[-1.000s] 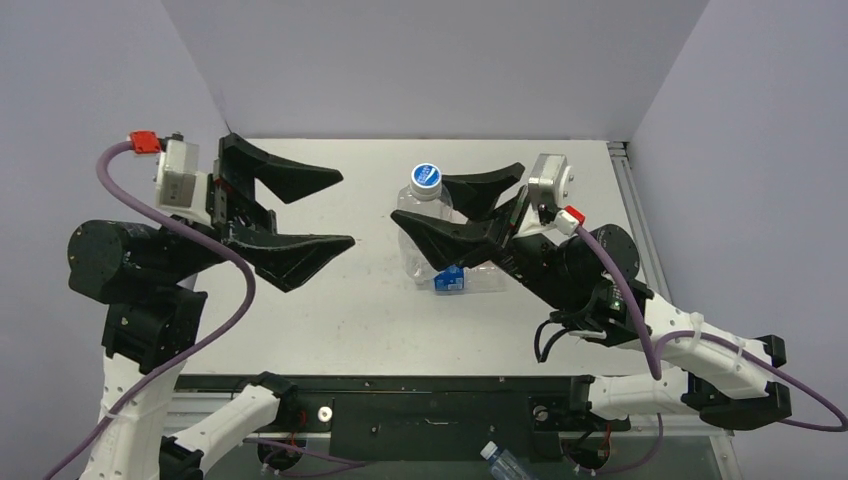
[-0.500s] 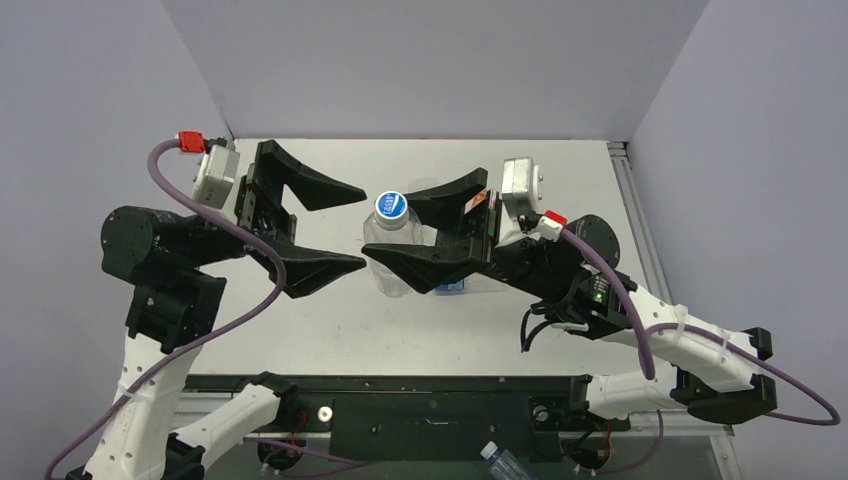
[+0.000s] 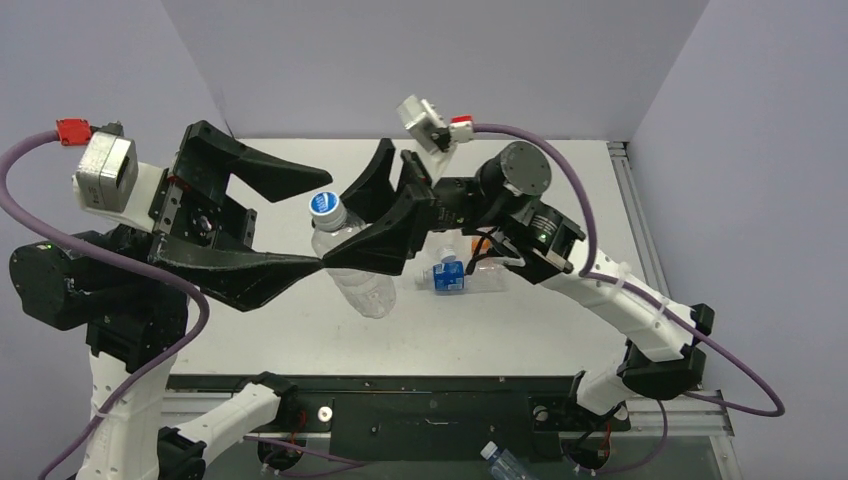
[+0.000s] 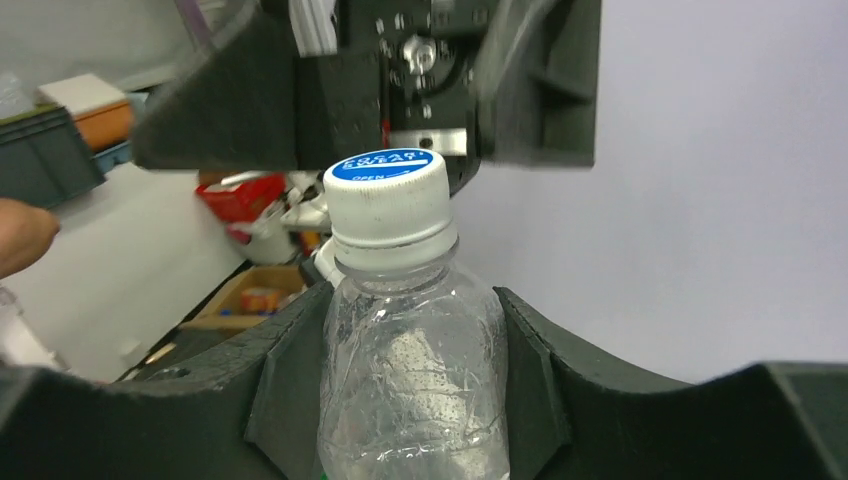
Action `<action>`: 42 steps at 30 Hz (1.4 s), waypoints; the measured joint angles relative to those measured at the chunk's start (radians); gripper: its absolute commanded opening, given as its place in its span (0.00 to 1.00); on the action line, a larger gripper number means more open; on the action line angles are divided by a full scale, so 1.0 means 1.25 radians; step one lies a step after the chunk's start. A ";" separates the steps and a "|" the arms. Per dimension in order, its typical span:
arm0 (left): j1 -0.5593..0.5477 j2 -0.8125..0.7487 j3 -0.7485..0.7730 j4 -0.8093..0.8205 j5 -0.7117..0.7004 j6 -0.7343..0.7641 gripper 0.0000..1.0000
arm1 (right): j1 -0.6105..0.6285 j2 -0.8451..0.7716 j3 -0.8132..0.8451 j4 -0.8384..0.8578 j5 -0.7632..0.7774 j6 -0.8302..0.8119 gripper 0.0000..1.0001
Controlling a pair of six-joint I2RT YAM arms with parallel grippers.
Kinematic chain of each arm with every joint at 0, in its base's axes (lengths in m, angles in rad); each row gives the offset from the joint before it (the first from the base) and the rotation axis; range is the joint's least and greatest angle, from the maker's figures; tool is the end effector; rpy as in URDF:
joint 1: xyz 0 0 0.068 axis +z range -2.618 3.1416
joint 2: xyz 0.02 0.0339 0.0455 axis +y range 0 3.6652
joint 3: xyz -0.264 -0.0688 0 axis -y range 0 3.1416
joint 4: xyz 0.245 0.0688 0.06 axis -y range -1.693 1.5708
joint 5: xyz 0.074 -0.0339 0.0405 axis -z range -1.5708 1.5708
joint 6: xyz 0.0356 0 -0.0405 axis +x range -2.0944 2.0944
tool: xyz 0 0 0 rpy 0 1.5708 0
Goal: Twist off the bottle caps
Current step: Unscrew the bottle cap from the plastic bottle.
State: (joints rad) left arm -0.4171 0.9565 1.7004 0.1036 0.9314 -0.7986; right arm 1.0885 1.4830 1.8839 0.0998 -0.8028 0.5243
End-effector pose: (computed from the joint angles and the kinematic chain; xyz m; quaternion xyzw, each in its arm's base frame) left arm 0.0529 -0.0547 0.6107 0.3524 0.3900 -0.6077 0.5953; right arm 0.1098 0.2649 0.5747 -0.4535 0.3572 0.7094 0.4043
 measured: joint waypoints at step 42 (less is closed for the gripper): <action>0.008 0.092 0.017 -0.128 -0.055 -0.031 0.35 | -0.096 0.089 0.132 -0.247 -0.077 0.052 0.00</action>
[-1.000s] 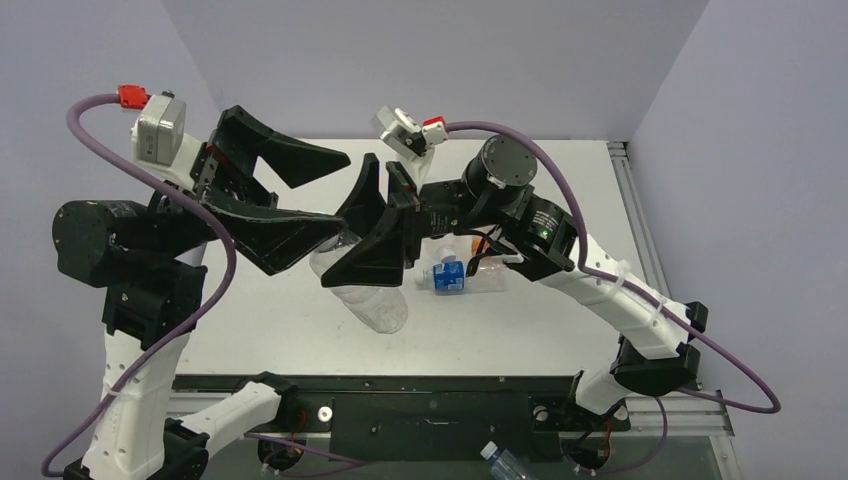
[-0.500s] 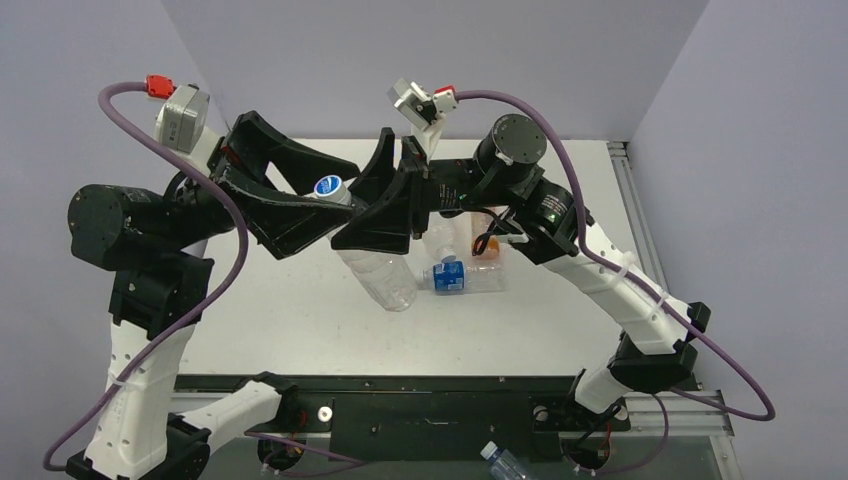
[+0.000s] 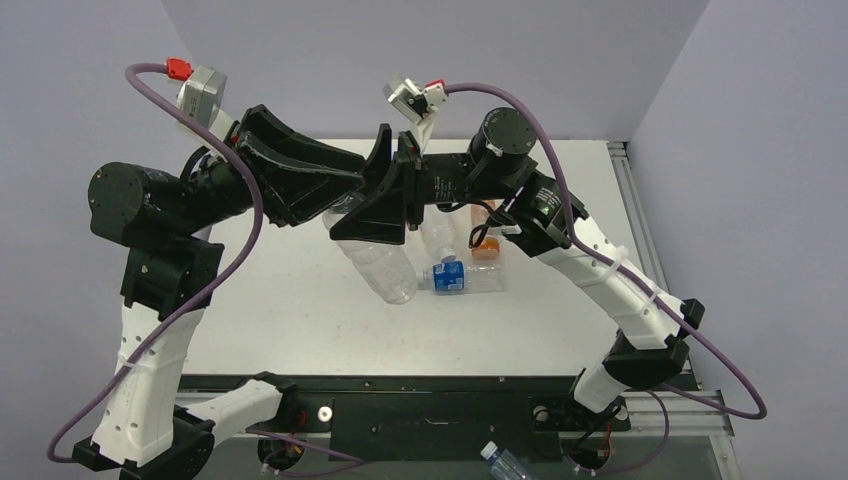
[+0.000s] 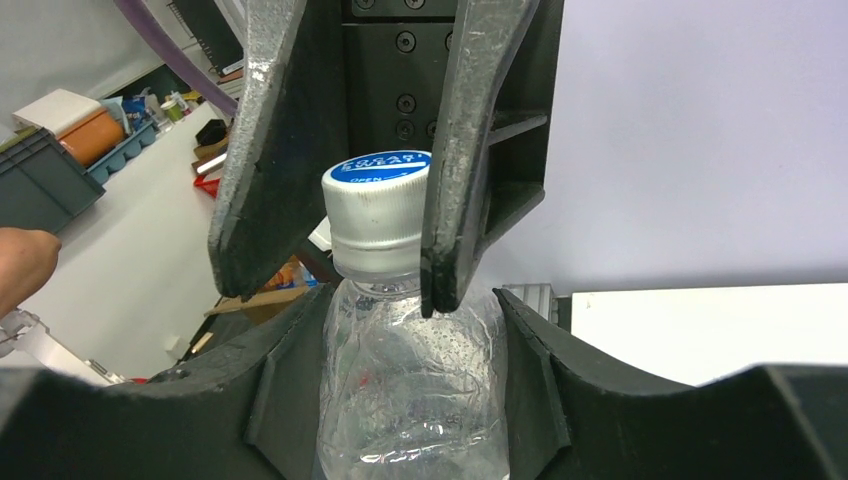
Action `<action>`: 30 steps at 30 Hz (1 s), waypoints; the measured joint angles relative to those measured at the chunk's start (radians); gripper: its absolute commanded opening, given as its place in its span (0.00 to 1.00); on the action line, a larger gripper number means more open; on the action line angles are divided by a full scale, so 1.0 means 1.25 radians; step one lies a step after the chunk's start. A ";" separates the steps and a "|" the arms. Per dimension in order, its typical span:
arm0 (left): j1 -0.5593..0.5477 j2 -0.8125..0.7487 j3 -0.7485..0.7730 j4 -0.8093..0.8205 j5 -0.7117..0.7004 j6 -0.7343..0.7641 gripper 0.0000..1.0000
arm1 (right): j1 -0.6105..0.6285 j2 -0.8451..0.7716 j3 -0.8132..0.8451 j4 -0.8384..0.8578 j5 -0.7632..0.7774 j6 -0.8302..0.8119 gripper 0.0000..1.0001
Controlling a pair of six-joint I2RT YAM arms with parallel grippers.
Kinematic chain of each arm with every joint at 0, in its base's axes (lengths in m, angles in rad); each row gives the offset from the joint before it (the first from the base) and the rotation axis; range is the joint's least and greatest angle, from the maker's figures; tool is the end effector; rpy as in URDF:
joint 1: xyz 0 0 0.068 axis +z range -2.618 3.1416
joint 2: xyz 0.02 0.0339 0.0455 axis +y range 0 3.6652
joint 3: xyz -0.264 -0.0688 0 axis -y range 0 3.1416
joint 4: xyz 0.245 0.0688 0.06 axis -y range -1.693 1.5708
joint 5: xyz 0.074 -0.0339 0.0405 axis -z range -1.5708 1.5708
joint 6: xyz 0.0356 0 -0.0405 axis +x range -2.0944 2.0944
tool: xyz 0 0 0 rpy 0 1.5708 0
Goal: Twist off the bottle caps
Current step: Unscrew the bottle cap from the plastic bottle.
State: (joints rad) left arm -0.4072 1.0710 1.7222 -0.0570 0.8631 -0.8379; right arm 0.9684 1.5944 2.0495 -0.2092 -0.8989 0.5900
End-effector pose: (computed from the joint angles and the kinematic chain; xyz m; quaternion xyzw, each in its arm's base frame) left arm 0.1109 -0.0773 0.5958 0.2698 0.4952 -0.6272 0.5373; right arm 0.1545 0.2738 0.5624 -0.4406 0.4797 0.6892 0.3175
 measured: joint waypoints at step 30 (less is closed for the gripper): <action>0.009 0.034 0.033 -0.103 -0.060 0.098 0.00 | 0.005 -0.042 0.026 -0.189 0.219 -0.176 0.00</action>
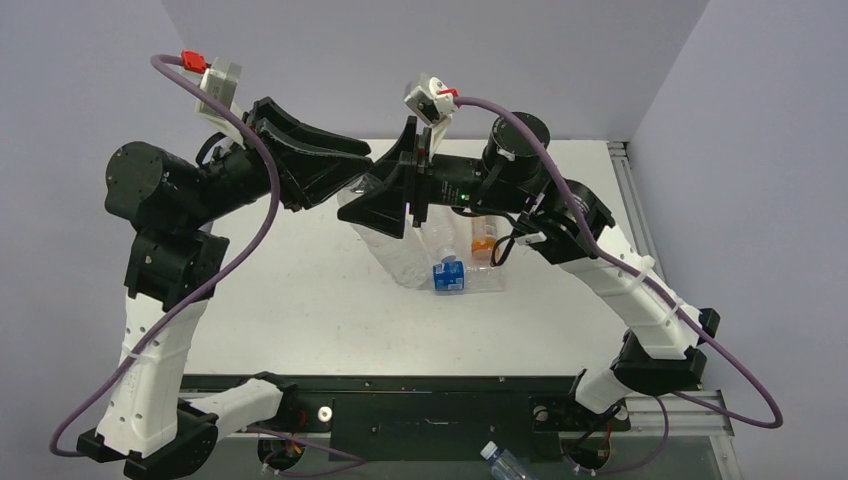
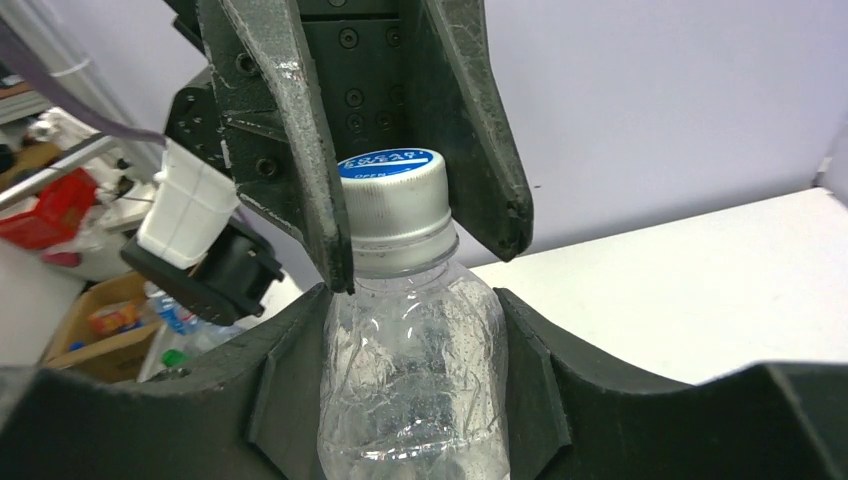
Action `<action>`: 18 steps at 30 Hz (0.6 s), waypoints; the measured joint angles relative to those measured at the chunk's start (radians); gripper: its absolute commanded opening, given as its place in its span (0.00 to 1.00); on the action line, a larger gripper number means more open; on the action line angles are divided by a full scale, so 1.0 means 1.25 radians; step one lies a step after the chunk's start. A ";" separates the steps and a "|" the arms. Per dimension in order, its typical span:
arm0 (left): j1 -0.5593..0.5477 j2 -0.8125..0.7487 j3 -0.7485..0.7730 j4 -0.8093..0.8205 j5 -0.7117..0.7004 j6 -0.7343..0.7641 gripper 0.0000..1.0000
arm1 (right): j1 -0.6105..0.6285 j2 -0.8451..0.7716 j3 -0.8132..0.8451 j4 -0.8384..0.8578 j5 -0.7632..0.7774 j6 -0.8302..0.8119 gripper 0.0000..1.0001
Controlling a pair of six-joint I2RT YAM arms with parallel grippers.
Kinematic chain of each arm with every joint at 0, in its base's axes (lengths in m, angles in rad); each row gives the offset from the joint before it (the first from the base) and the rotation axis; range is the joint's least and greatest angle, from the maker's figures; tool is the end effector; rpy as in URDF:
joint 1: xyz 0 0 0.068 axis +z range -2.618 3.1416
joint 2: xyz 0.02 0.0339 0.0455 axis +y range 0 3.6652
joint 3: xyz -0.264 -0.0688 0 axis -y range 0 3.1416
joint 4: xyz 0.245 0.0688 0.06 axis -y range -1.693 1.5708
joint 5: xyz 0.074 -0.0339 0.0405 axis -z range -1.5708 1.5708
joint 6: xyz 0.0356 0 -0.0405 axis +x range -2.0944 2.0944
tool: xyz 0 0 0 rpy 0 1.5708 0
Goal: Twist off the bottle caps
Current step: Unscrew the bottle cap from the plastic bottle.
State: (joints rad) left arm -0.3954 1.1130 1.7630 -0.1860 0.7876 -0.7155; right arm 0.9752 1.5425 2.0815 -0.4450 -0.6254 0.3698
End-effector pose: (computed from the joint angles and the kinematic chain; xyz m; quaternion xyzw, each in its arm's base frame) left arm 0.1293 -0.0813 0.5907 0.2449 0.5312 -0.5856 0.5612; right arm 0.1479 0.2554 0.5643 -0.4081 0.5435 0.6003 0.4215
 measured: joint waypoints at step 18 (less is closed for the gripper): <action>0.000 0.015 0.113 -0.125 -0.037 0.067 0.00 | 0.299 0.047 0.135 -0.106 0.705 -0.273 0.00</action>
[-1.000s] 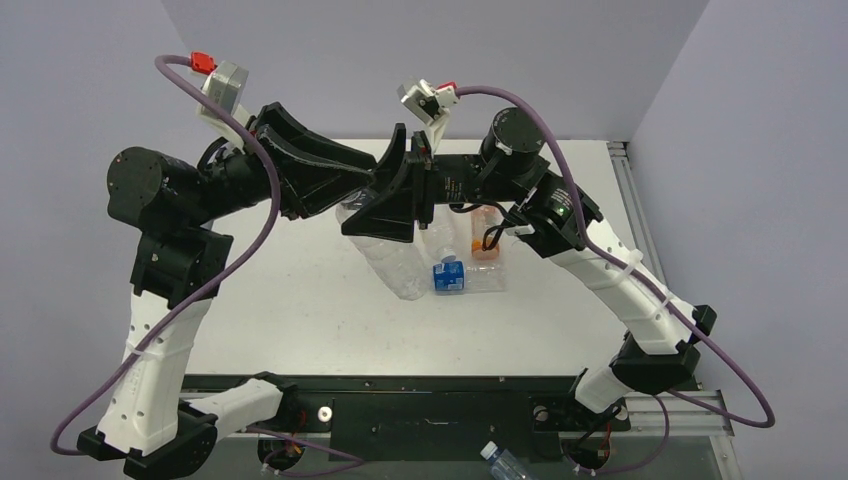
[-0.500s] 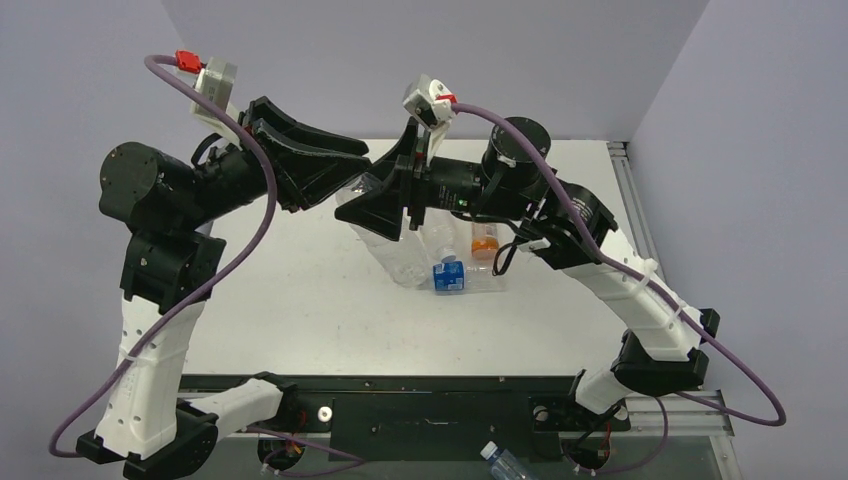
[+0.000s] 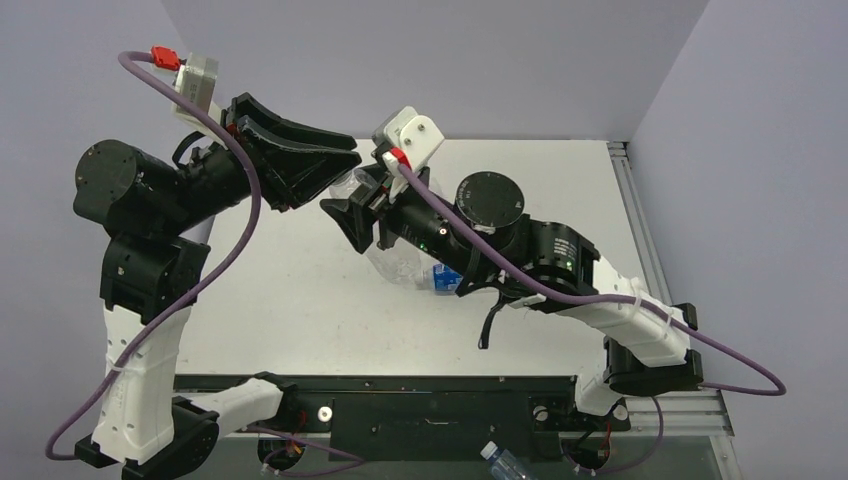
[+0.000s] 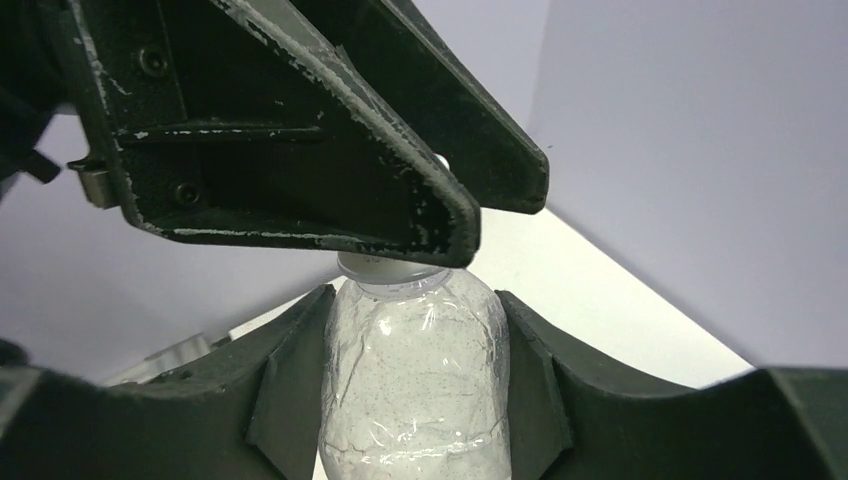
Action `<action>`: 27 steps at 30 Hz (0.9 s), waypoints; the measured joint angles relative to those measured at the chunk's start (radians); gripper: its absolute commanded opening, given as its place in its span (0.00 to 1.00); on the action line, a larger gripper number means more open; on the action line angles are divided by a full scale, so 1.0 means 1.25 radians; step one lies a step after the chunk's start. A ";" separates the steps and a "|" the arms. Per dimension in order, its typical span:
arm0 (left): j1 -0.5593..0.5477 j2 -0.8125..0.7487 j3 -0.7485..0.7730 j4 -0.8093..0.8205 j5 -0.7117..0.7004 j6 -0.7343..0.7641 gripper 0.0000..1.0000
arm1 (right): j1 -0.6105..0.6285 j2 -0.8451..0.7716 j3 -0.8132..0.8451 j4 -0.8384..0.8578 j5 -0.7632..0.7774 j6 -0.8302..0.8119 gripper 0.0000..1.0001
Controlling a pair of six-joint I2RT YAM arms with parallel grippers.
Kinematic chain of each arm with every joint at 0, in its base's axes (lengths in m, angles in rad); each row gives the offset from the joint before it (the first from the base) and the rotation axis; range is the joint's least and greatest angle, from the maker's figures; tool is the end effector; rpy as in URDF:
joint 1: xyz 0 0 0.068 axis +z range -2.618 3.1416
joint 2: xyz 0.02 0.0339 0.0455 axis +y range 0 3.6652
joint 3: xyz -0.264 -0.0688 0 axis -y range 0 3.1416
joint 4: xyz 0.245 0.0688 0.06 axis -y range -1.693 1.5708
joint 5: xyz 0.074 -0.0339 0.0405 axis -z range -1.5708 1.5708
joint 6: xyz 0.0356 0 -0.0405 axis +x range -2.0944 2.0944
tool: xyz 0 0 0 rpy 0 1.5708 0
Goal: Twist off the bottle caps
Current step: Unscrew the bottle cap from the plastic bottle.
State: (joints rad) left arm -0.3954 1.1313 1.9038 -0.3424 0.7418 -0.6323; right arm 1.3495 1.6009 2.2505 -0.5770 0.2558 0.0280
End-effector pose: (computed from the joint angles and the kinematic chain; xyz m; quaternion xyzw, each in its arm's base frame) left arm 0.1129 -0.0732 0.6082 0.2435 0.5357 -0.5560 0.5870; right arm 0.0735 0.2857 0.5812 -0.3408 0.5906 0.3946 0.6160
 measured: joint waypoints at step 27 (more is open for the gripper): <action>0.013 -0.028 -0.013 0.146 0.089 -0.101 0.90 | -0.246 -0.025 -0.085 0.032 -0.803 0.263 0.00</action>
State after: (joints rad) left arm -0.3798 1.0958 1.8874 -0.1600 0.8524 -0.7589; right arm 1.0420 1.5692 2.1445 -0.5369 -0.7475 0.3573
